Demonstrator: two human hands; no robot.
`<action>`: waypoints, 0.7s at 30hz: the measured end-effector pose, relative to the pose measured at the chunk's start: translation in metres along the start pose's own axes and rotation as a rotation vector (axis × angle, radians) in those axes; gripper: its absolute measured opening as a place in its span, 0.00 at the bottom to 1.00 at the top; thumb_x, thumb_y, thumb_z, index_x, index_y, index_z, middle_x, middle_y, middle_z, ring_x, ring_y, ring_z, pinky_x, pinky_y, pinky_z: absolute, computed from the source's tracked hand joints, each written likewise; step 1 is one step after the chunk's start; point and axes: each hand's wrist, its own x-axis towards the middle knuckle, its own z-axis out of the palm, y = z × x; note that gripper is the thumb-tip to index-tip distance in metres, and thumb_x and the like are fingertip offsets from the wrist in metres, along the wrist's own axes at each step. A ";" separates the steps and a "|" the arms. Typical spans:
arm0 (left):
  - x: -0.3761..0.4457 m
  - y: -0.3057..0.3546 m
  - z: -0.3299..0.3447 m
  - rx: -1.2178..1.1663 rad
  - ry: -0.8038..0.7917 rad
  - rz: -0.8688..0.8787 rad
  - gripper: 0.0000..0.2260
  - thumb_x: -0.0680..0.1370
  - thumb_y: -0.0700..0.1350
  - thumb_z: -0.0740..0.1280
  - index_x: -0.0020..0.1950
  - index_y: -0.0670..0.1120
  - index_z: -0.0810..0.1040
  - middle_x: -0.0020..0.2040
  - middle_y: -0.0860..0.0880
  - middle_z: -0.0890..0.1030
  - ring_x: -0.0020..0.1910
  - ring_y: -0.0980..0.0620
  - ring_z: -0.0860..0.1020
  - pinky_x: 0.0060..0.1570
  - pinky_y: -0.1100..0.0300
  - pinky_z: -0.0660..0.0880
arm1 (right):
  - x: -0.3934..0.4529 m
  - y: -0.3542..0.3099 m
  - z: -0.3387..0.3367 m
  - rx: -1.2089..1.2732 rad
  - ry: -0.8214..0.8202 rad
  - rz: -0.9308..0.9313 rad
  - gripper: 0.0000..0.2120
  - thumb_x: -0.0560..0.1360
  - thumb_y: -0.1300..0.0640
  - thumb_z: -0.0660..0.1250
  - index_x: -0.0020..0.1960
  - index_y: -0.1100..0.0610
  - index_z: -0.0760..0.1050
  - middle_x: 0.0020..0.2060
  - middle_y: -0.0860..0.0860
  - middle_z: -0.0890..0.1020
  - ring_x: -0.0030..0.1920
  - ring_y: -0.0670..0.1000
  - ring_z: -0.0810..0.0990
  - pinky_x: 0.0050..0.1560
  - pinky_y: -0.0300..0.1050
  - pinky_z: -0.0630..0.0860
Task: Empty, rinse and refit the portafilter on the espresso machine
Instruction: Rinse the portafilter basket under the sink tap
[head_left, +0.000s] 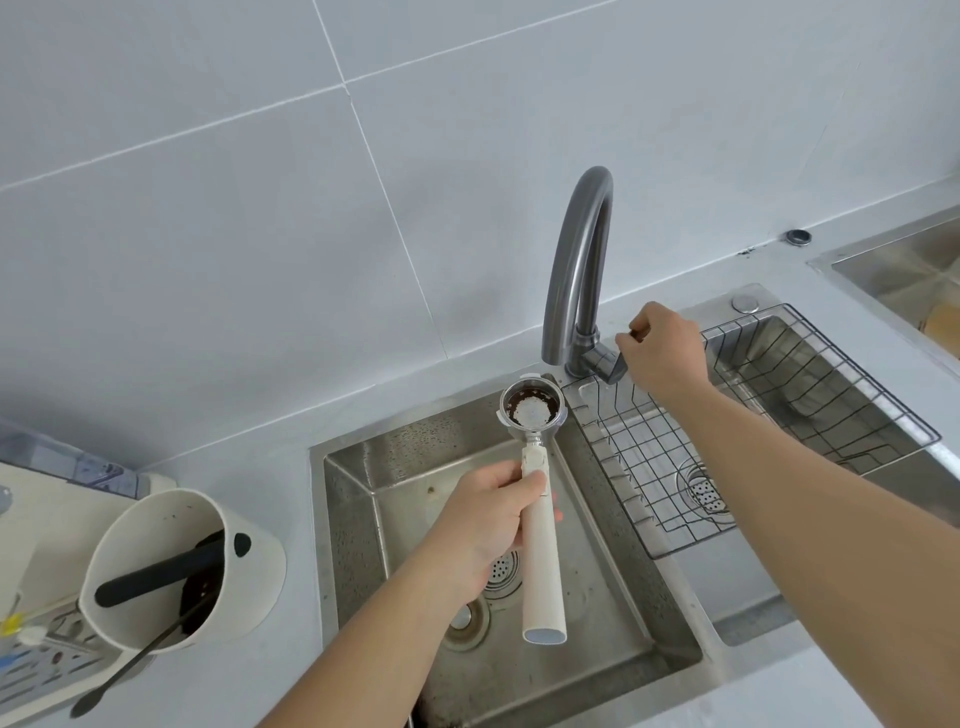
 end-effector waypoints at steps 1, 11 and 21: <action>0.000 0.000 0.001 -0.001 -0.004 0.000 0.05 0.80 0.41 0.65 0.49 0.44 0.80 0.44 0.44 0.81 0.42 0.48 0.84 0.55 0.46 0.78 | 0.000 0.000 -0.001 0.004 0.000 -0.001 0.05 0.77 0.58 0.66 0.49 0.61 0.75 0.40 0.56 0.82 0.40 0.58 0.80 0.38 0.49 0.79; 0.002 0.000 0.003 -0.004 -0.016 0.005 0.06 0.79 0.41 0.65 0.49 0.43 0.81 0.44 0.44 0.82 0.43 0.48 0.84 0.53 0.48 0.80 | -0.007 0.006 -0.002 0.015 0.013 -0.005 0.06 0.76 0.58 0.66 0.47 0.61 0.76 0.39 0.57 0.83 0.38 0.57 0.78 0.37 0.45 0.74; 0.008 0.000 0.003 0.046 -0.003 0.009 0.06 0.79 0.42 0.65 0.48 0.42 0.81 0.43 0.45 0.82 0.43 0.48 0.84 0.55 0.44 0.78 | -0.011 0.012 -0.003 0.067 0.004 0.020 0.06 0.77 0.57 0.66 0.48 0.61 0.76 0.42 0.57 0.84 0.42 0.57 0.81 0.31 0.37 0.68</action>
